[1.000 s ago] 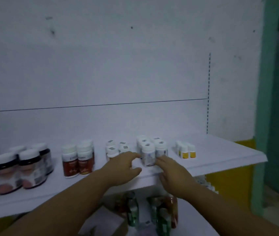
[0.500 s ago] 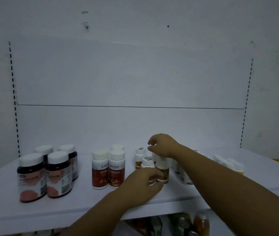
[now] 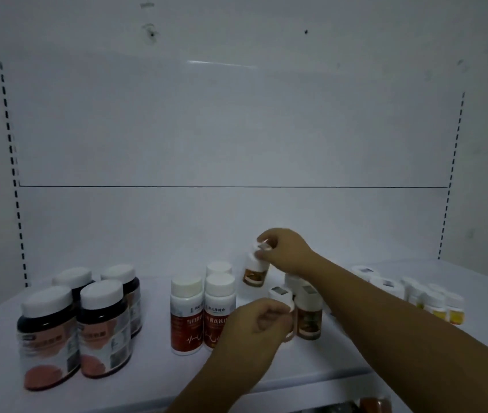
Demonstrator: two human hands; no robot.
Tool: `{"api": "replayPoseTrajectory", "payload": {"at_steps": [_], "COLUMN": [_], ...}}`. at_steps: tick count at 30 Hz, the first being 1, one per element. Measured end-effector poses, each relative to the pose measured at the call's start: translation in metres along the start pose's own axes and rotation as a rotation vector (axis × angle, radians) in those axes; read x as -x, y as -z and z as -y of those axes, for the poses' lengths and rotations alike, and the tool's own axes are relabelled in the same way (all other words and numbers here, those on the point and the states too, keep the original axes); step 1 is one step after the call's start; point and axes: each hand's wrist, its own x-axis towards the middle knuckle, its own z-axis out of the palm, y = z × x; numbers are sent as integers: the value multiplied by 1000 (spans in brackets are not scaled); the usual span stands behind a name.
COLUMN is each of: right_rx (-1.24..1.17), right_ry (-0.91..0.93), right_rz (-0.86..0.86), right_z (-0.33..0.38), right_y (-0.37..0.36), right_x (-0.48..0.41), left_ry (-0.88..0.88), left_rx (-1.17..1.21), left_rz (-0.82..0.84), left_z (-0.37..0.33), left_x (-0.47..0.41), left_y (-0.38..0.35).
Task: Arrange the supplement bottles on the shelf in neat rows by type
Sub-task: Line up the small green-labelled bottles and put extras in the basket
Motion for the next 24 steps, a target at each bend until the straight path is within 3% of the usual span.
{"api": "replayPoseTrajectory", "payload": {"at_steps": [4, 7, 11, 17, 24], "right_rx": [-791, -918, -881, -807, -824], "right_ry": [-118, -65, -49, -184, -431], "right_rz": [-1, 45, 73, -11, -178], "right_z": [15, 13, -18, -86, -155], "right_y": [51, 84, 121, 167, 199], "right_x": [23, 54, 110, 198, 313], "left_ry": [350, 401, 474, 581, 781], "left_rx": [559, 893, 1279, 1407, 1263], "left_rz": [87, 164, 362, 613, 743], "left_z": [-27, -36, -34, -21, 3], "left_x": [3, 5, 5, 10, 40], "left_y": [-8, -29, -73, -168, -274]}}
